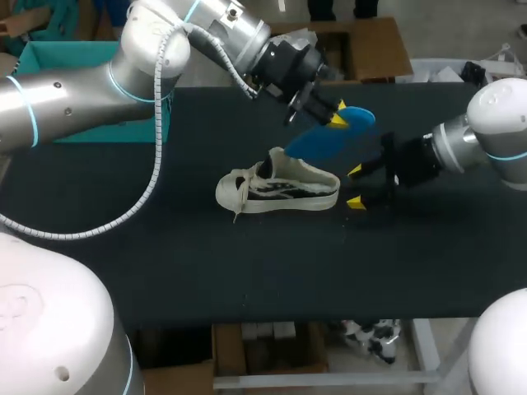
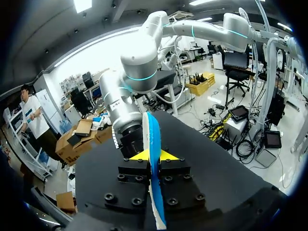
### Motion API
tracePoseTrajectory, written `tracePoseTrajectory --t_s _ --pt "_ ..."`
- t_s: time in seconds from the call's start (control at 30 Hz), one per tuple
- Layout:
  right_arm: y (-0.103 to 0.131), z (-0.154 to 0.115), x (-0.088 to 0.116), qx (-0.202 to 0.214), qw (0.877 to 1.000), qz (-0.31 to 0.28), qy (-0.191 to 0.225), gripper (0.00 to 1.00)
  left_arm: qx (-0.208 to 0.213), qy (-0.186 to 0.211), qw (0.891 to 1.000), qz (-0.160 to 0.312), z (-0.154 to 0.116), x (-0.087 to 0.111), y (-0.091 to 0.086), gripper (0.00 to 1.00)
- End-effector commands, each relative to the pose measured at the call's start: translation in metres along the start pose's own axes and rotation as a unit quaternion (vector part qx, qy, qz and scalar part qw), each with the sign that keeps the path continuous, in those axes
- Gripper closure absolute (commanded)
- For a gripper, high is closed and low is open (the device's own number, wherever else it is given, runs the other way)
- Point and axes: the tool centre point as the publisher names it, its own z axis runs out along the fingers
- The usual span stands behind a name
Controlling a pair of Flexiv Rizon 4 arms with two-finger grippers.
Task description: Open the shoe tongue, take the insole out of the shoe, put the insole back into the shoe, and pack the shoe into the shoebox
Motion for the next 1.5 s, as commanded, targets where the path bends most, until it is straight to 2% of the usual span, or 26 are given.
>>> tracePoseTrajectory --t_s 0.03,0.13,0.23,0.3,0.47,0.6,0.8,1.0,1.2,1.5 --pt "0.001 -0.009 0.003 0.013 1.000 0.002 0.005 0.00 0.001 0.000 1.000 0.000 0.001 -0.001 0.000 1.00" --pt "0.003 -0.012 -0.002 0.019 1.000 0.002 0.012 0.00 0.001 0.000 1.000 0.000 0.001 -0.001 0.000 1.00" --pt "0.008 -0.015 -0.008 0.029 0.999 -0.005 0.021 0.00 0.064 -0.044 0.997 -0.026 -0.016 -0.002 0.007 1.00" --pt "0.013 -0.017 -0.012 0.040 0.999 -0.006 0.027 0.00 0.081 -0.077 0.993 -0.031 -0.025 -0.003 0.006 1.00" --pt "0.023 -0.021 -0.022 0.066 0.997 -0.012 0.040 0.00 0.132 -0.132 0.981 -0.045 -0.050 -0.007 -0.008 1.00" --pt "0.036 -0.024 -0.028 0.096 0.994 -0.015 0.043 0.00 0.150 -0.175 0.971 -0.058 -0.071 -0.002 -0.020 1.00" --pt "0.062 -0.026 -0.039 0.157 0.986 -0.018 0.043 0.00 0.179 -0.227 0.955 -0.064 -0.108 0.015 -0.036 1.00" --pt "0.086 -0.028 -0.042 0.220 0.975 -0.018 0.040 0.00 0.186 -0.273 0.941 -0.072 -0.141 0.037 -0.049 1.00" --pt "0.105 -0.020 -0.038 0.276 0.961 -0.015 0.029 0.00 0.193 -0.317 0.924 -0.095 -0.173 0.062 -0.046 1.00" --pt "0.120 0.007 -0.026 0.326 0.944 -0.046 0.002 0.00 0.215 -0.384 0.885 -0.150 -0.230 0.107 -0.026 1.00"
